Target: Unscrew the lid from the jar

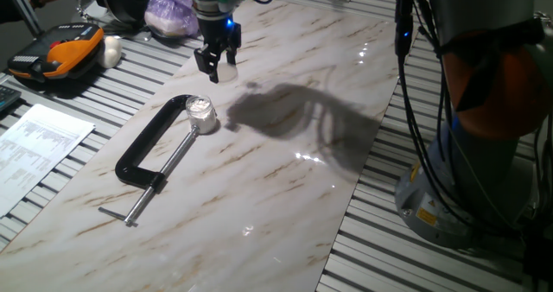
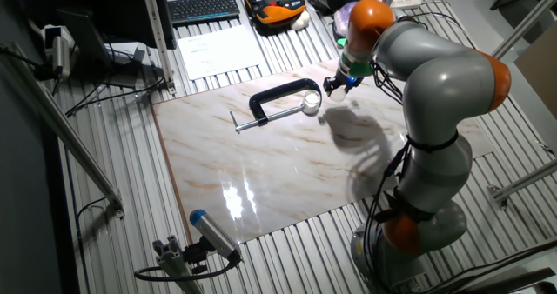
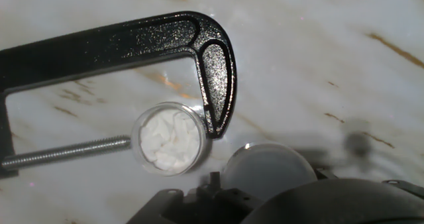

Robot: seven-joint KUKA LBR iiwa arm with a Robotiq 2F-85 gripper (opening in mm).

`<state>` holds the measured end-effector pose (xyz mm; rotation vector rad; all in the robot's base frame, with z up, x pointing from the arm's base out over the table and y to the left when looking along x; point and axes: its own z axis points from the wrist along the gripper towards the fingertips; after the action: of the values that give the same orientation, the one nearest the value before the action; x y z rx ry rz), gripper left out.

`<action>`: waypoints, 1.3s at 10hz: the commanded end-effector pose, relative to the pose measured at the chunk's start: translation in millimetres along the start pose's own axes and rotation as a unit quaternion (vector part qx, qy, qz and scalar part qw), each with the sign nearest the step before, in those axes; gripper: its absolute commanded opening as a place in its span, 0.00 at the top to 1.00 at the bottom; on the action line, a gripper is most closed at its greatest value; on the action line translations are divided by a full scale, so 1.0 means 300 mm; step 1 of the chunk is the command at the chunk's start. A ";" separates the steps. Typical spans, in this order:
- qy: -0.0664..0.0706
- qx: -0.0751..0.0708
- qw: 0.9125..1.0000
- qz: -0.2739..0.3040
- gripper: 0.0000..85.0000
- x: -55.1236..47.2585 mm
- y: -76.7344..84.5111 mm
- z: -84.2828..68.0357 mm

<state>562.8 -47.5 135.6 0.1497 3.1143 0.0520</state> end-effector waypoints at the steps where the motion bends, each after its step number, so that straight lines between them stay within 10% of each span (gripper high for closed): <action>1: 0.005 -0.001 1.000 -0.005 1.00 0.000 -0.006 0.008; 4: 0.024 -0.024 0.999 -0.001 1.00 -0.007 -0.022 0.020; 9: -0.004 -0.028 1.000 0.010 1.00 -0.015 -0.036 0.064; 13: -0.041 0.017 0.999 -0.030 1.00 -0.022 -0.037 0.081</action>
<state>568.9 -58.8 111.2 0.0593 3.0379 0.0023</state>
